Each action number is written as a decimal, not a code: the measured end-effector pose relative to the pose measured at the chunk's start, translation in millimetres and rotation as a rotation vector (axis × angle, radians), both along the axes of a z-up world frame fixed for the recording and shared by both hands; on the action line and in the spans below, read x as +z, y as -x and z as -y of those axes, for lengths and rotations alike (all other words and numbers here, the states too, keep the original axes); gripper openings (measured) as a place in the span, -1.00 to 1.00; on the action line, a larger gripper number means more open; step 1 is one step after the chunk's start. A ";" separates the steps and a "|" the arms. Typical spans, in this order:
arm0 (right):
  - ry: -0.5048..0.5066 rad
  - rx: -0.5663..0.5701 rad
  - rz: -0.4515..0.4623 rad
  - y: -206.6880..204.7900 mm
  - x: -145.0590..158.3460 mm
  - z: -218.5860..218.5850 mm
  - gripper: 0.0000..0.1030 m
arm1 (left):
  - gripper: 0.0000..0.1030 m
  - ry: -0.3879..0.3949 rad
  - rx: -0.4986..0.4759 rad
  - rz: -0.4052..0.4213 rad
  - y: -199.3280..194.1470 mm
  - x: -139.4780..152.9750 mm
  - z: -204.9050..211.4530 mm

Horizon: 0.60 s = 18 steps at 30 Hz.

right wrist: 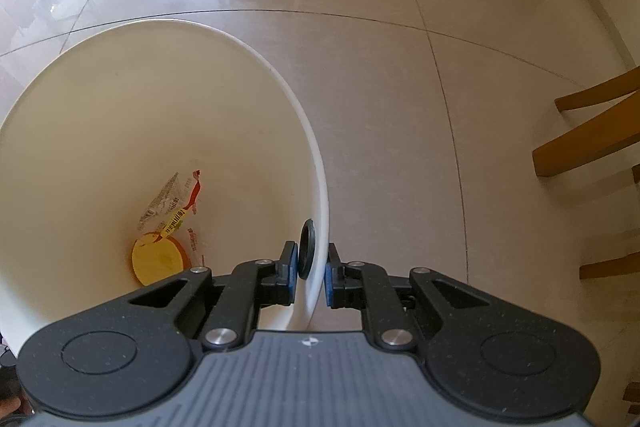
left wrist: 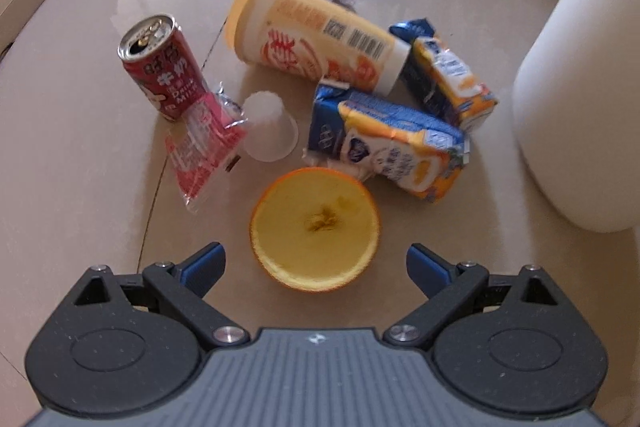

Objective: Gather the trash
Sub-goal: 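Return the left gripper to the pile and grasp the second orange peel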

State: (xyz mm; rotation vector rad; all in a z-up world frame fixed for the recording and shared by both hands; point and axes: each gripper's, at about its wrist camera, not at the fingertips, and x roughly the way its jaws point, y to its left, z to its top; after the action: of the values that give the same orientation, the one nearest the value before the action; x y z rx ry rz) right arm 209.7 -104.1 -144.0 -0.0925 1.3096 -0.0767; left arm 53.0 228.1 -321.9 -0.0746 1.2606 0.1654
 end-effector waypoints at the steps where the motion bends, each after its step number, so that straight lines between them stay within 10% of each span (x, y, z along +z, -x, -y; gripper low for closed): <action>1: 0.003 0.002 0.000 0.0 -1.2 0.0 -0.69 | 0.88 -0.003 0.002 0.003 -0.7 -3.1 -1.2; 18: 0.013 -0.016 0.004 1.2 -6.2 -2.5 -0.68 | 0.87 -0.038 -0.093 0.012 -12.3 -29.3 -0.8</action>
State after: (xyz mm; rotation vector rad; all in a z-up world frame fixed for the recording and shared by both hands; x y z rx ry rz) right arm 208.5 -101.6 -150.2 -0.0930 1.3059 -0.0992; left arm 65.3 228.9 -351.2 0.0156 1.2456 0.1086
